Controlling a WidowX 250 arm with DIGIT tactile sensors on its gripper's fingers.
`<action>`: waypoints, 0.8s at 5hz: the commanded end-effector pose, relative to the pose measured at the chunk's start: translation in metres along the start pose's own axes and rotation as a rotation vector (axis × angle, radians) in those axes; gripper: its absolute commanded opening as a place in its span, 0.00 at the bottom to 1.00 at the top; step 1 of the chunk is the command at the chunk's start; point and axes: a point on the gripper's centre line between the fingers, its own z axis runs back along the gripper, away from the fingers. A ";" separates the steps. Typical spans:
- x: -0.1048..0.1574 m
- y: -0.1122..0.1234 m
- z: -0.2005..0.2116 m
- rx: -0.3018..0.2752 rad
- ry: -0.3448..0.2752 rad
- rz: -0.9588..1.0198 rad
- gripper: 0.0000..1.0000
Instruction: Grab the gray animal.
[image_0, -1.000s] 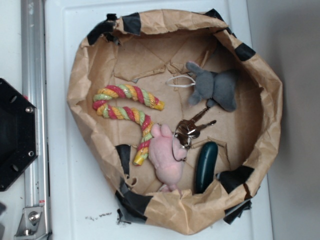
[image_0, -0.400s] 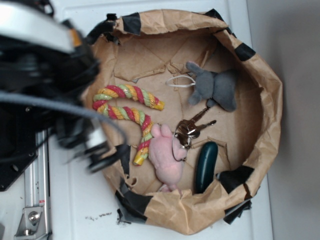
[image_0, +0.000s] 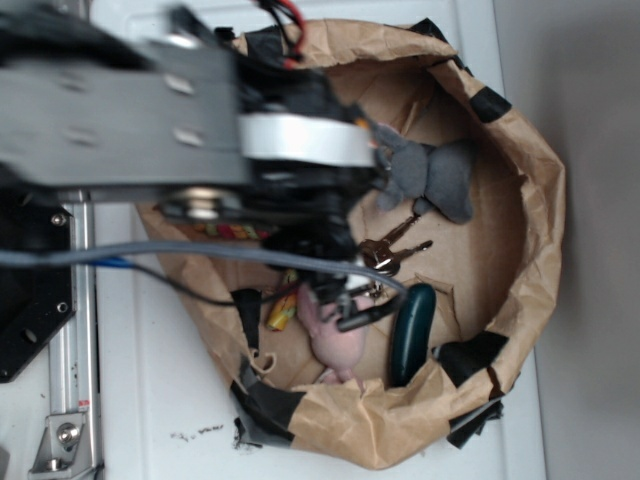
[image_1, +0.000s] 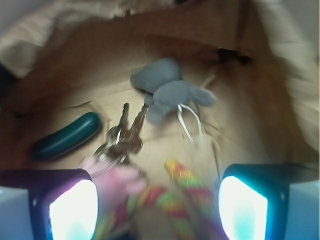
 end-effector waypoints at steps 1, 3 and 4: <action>0.045 0.000 -0.035 0.078 -0.083 -0.276 1.00; 0.051 0.024 -0.077 0.135 -0.002 -0.270 0.78; 0.048 0.026 -0.094 0.144 0.042 -0.208 0.00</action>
